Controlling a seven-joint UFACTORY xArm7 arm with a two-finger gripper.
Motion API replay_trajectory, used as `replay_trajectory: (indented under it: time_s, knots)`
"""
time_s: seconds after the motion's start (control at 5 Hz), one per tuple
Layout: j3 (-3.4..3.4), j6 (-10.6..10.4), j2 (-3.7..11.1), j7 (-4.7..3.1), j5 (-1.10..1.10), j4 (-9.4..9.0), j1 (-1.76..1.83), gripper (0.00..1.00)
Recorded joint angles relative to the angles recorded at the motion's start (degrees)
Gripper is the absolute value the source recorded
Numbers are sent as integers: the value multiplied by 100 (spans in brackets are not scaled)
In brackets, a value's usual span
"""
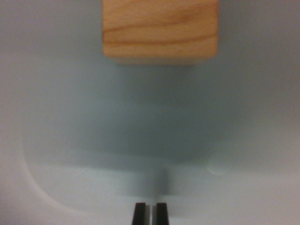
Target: Push wooden cube
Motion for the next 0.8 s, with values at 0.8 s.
replay_trajectory:
  time_s: [0.8]
  knots:
    - [-22, 53, 96, -23, -19, 148, -9, 100]
